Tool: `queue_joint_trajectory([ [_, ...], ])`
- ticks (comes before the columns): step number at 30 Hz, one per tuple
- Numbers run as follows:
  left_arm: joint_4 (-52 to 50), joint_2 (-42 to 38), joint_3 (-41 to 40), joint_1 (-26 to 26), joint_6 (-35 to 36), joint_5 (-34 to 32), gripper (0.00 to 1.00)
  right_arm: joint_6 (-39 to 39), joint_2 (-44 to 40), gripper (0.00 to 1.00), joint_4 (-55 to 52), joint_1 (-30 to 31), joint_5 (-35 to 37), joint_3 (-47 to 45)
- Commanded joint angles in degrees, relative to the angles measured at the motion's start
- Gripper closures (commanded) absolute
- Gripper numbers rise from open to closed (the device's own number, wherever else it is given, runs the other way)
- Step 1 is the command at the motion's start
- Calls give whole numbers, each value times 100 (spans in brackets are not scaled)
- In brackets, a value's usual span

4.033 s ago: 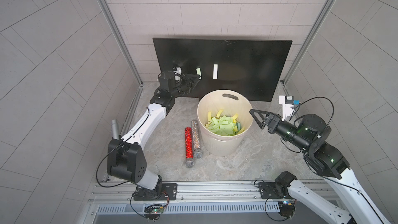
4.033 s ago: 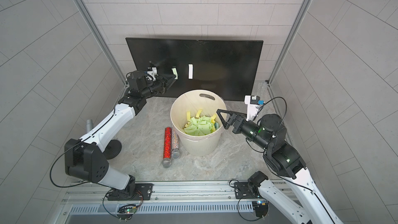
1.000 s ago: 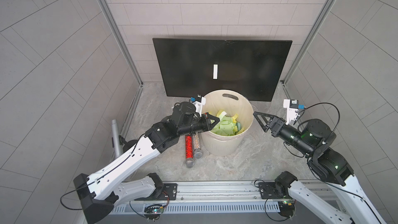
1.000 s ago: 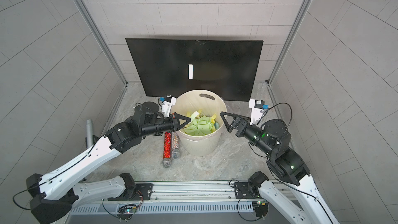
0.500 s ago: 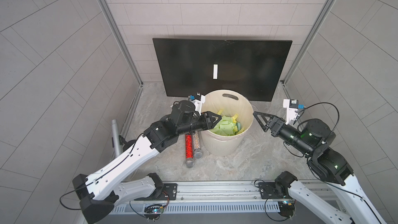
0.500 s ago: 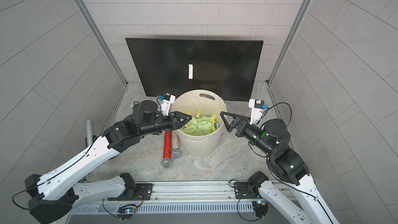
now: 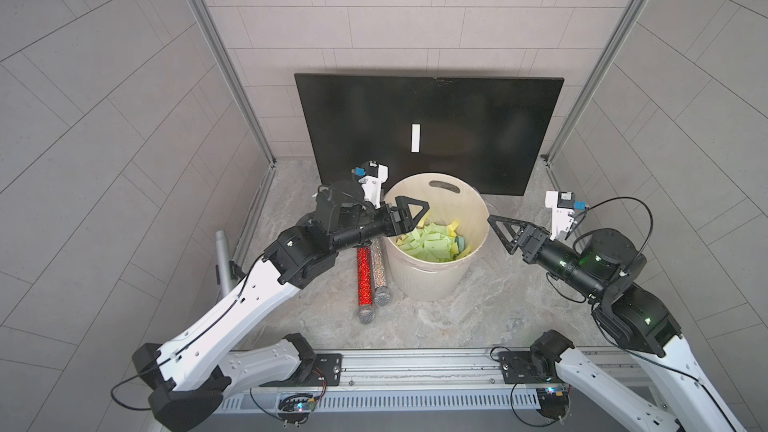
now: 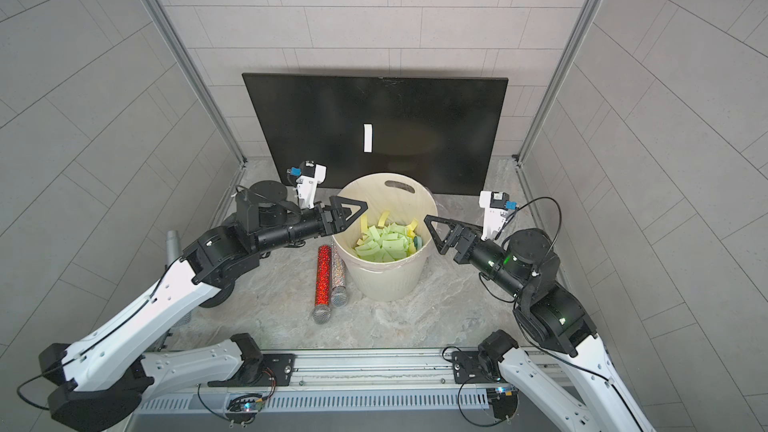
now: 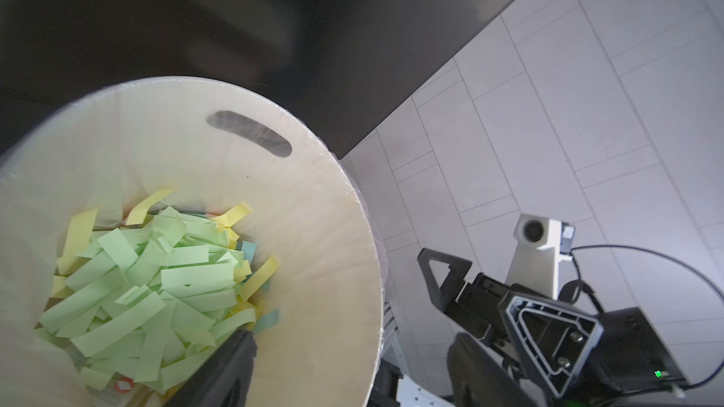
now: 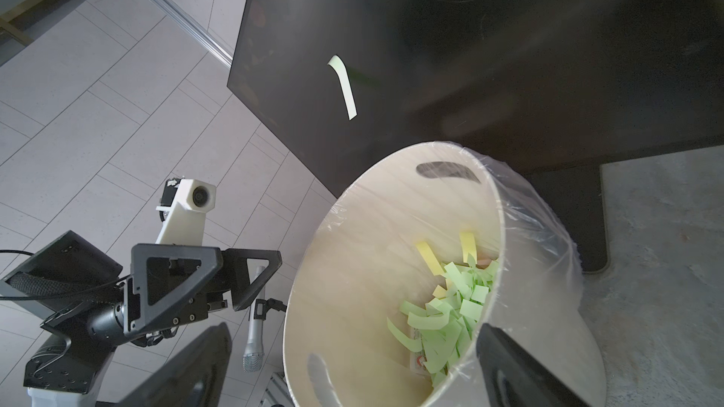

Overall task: Remove the sticky note from the monitor
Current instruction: Place the sticky note in the trash bin, then tear off the sticky note from the monitor.

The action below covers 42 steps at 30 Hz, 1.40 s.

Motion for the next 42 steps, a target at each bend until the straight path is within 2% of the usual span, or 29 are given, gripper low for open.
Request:
queue_joint_trajectory([
  [1, 145, 148, 201, 282, 34, 280, 11, -84, -33, 0, -98, -24, 29, 136],
  [6, 456, 418, 322, 763, -175, 722, 0, -117, -26, 0, -105, -27, 20, 133],
  [17, 938, 1202, 800, 1340, -422, 1200, 0, -235, -9, 0, -109, -52, 28, 186],
  [29, 1199, 2061, 1421, 1463, -555, 1232, 0, -290, 37, 0, -102, -79, -6, 252],
  [42, 1708, 2617, 1619, 1477, -706, 1030, 6, -290, 48, 0, -72, -97, -59, 277],
])
